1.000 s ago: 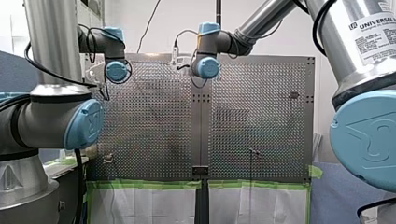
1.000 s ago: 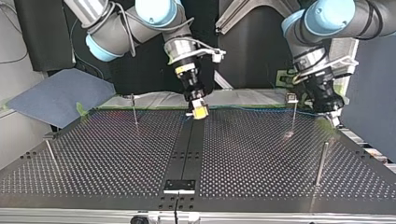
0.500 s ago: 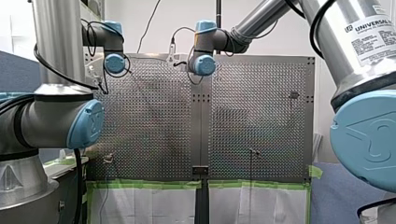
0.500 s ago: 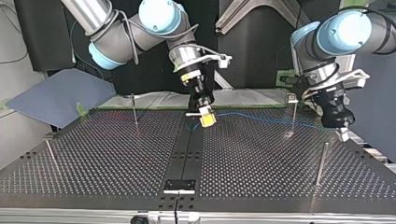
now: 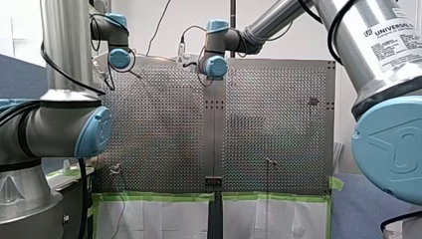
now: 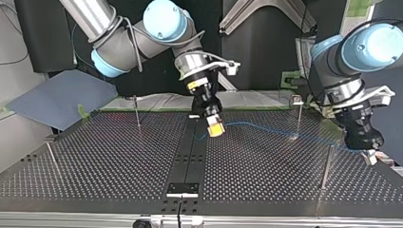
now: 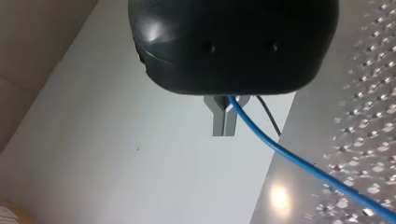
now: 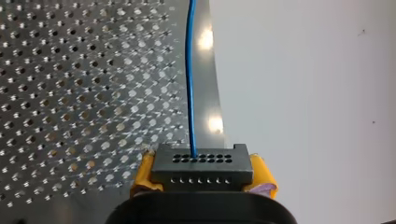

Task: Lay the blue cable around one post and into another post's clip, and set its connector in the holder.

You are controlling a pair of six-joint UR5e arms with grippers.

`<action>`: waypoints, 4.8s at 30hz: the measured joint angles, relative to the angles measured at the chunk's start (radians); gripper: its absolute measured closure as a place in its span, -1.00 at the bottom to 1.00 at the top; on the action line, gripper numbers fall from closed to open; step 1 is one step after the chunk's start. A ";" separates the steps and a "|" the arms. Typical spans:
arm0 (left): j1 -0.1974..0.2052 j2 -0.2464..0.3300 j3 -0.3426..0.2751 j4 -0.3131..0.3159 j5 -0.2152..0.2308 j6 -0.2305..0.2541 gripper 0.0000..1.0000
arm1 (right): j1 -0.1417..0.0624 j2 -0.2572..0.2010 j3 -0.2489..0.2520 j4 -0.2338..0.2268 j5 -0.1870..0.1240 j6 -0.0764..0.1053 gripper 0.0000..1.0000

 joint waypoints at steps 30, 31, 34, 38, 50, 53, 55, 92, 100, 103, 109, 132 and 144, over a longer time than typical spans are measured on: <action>0.194 -0.174 0.096 0.010 0.211 -0.045 1.00 | -0.005 0.107 -0.125 0.015 0.007 0.018 1.00; 0.197 -0.177 0.098 0.014 0.221 -0.046 1.00 | -0.007 0.109 -0.128 0.013 0.007 0.021 1.00; 0.200 -0.186 0.103 0.022 0.244 -0.048 1.00 | -0.011 0.115 -0.141 0.011 0.008 0.028 1.00; 0.199 -0.208 0.113 0.025 0.275 -0.049 1.00 | -0.014 0.132 -0.165 0.019 0.012 0.030 1.00; 0.199 -0.257 0.124 0.018 0.316 -0.057 1.00 | -0.032 0.172 -0.200 0.032 0.040 0.031 1.00; 0.198 -0.265 0.125 0.018 0.317 -0.056 1.00 | -0.042 0.173 -0.201 0.034 0.046 0.031 1.00; 0.197 -0.267 0.125 0.018 0.317 -0.055 1.00 | -0.049 0.174 -0.201 0.034 0.049 0.031 1.00; 0.122 -0.316 0.051 -0.007 0.282 -0.059 1.00 | -0.111 0.199 -0.068 0.081 0.121 0.035 1.00; 0.104 -0.316 0.050 0.012 0.271 -0.049 0.24 | -0.112 0.199 -0.003 0.030 0.134 0.039 1.00; 0.102 -0.317 0.050 0.019 0.265 -0.048 -0.11 | -0.112 0.199 0.023 0.004 0.149 0.040 1.00; 0.100 -0.331 0.050 0.033 0.257 -0.073 -0.11 | -0.121 0.199 0.078 -0.050 0.185 0.050 1.00; 0.088 -0.387 0.050 0.041 0.269 -0.080 -0.69 | -0.210 0.202 0.278 -0.251 0.354 0.046 1.00; 0.088 -0.386 0.050 0.041 0.270 -0.086 -0.69 | -0.298 0.205 0.389 -0.362 0.340 0.051 1.00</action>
